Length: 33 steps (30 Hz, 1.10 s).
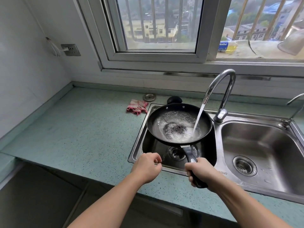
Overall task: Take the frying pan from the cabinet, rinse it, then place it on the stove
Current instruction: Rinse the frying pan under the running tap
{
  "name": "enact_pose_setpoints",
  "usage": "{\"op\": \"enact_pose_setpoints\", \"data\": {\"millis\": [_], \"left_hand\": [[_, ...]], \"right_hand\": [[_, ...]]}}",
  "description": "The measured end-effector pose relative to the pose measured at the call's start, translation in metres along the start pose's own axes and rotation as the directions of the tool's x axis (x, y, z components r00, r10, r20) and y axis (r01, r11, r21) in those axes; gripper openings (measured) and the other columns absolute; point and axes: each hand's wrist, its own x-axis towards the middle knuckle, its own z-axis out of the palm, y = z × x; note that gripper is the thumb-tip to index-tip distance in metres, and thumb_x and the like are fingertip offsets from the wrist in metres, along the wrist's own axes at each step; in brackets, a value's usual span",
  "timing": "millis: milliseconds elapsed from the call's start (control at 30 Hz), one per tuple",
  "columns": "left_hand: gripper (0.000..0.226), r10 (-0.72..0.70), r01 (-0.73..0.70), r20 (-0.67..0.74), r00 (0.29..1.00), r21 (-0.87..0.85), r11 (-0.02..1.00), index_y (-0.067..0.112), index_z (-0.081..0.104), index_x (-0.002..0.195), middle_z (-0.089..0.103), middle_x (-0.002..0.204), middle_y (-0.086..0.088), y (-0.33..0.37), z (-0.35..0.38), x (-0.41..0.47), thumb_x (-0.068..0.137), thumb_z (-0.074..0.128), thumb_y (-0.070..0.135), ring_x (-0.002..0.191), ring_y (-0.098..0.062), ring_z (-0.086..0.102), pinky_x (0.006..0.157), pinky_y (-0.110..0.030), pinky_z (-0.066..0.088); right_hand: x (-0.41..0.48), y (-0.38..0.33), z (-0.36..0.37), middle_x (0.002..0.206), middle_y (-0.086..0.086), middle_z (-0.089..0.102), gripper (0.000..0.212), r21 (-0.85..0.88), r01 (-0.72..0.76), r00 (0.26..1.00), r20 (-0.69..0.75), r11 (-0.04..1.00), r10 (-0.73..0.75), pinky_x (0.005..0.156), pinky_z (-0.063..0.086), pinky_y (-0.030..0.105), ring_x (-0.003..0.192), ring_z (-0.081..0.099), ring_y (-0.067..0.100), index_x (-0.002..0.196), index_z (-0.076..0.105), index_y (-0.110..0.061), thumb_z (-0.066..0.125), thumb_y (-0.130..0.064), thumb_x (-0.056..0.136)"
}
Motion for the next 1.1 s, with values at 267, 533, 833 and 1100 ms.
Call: {"op": "enact_pose_setpoints", "data": {"millis": [267, 533, 833, 1100], "left_hand": [[0.019, 0.016, -0.016, 0.026, 1.000, 0.003, 1.000, 0.030, 0.065, 0.099, 0.064, 0.105, 0.012, 0.002, 0.005, -0.004, 0.086, 0.052, 0.033, 0.099, -0.011, 0.058, 0.086, -0.031, 0.050], [0.017, 0.061, -0.063, 0.045, 0.997, 0.036, 0.997, 0.031, 0.063, 0.098, 0.063, 0.104, 0.013, 0.007, 0.007, -0.009, 0.086, 0.052, 0.034, 0.102, -0.009, 0.054, 0.088, -0.032, 0.049], [0.018, 0.038, -0.039, 0.025, 0.999, 0.024, 0.999, 0.030, 0.064, 0.100, 0.062, 0.103, 0.012, 0.003, 0.004, -0.015, 0.088, 0.052, 0.035, 0.098, -0.009, 0.056, 0.086, -0.031, 0.050], [0.020, 0.018, -0.019, 0.041, 0.999, 0.042, 0.999, 0.032, 0.063, 0.102, 0.063, 0.104, 0.013, 0.004, 0.008, -0.014, 0.086, 0.051, 0.037, 0.094, -0.010, 0.059, 0.082, -0.032, 0.052]], "right_hand": [[-0.018, 0.022, -0.010, 0.050, 0.007, 0.045, 0.023, 0.044, 0.004, 0.998, 0.067, 0.999, -0.007, 0.043, 0.031, 0.024, 0.037, 0.041, 0.016, 0.063, 0.042, -0.010, 0.050, 0.004, 0.079], [-0.025, 0.037, -0.014, 0.051, 0.003, 0.037, 0.027, 0.316, -0.057, 0.991, 0.136, 0.947, 0.014, 0.037, 0.027, 0.019, 0.037, 0.033, 0.011, 0.072, 0.035, -0.014, 0.045, 0.006, 0.087], [-0.020, 0.015, 0.002, 0.043, 0.007, 0.042, 0.012, -0.104, 0.008, 1.000, -0.023, 0.995, -0.010, 0.041, 0.032, 0.020, 0.031, 0.038, 0.017, 0.070, 0.044, -0.005, 0.047, 0.003, 0.078], [-0.014, 0.041, -0.007, 0.046, 0.008, 0.045, 0.009, -0.164, -0.026, 0.999, -0.041, 0.986, 0.019, 0.041, 0.031, 0.020, 0.033, 0.038, 0.017, 0.082, 0.041, -0.007, 0.048, -0.001, 0.079]]}}
